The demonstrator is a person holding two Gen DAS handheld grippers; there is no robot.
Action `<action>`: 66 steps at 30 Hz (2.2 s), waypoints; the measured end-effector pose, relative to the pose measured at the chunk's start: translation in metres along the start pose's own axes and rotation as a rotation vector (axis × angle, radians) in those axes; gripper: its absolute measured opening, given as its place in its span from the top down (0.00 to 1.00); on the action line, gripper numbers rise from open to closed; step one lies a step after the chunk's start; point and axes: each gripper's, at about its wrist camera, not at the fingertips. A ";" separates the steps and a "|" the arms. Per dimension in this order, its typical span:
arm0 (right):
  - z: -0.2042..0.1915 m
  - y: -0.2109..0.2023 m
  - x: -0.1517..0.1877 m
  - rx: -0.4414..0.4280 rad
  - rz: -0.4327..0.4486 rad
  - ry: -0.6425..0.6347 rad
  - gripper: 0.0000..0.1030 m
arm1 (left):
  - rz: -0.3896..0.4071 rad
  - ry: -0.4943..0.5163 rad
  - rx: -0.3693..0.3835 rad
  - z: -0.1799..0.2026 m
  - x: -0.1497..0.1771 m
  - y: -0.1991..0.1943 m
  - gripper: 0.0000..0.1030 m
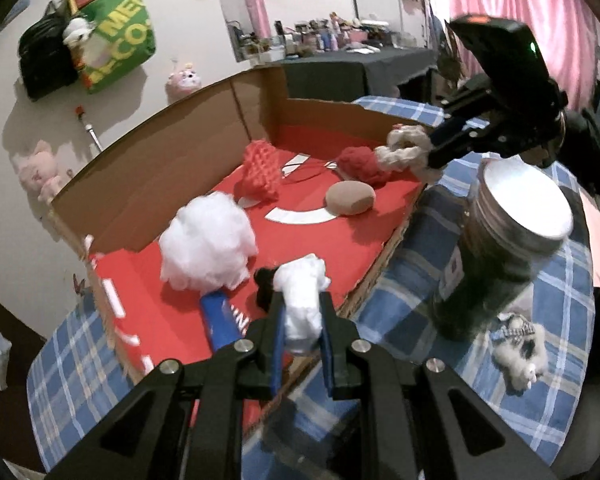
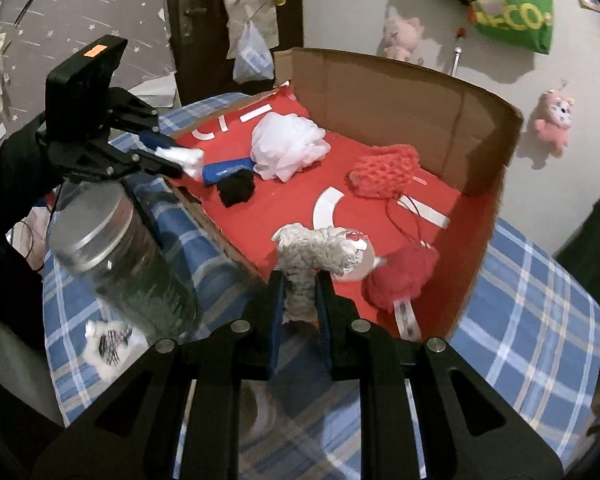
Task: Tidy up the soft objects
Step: 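Carry white plush and cream knitted plush into the box and open both tools, then withdraw both tools from the box toward the table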
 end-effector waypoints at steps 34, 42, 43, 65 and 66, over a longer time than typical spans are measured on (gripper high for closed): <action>0.083 0.091 -0.101 0.054 -0.339 0.369 0.84 | -0.310 -0.240 0.011 -0.032 -0.120 0.111 0.79; 0.086 0.092 -0.097 0.037 -0.322 0.393 0.82 | -0.287 -0.251 0.022 -0.036 -0.118 0.112 0.51; 0.086 0.091 -0.097 0.036 -0.319 0.394 0.81 | -0.285 -0.257 0.021 -0.037 -0.117 0.111 0.50; 0.062 0.012 -0.093 0.116 -0.133 0.405 0.32 | -0.106 -0.387 0.022 -0.047 -0.091 0.030 0.19; 0.058 0.001 -0.091 0.123 -0.110 0.411 0.32 | -0.088 -0.401 0.021 -0.045 -0.092 0.023 0.17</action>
Point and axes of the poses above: each gripper's, at about its wrist camera, not at the fingertips, and y roughly the way its jaws point, z to its right, x to its underside, and after that the axes turned 12 degrees about -z, right-handed
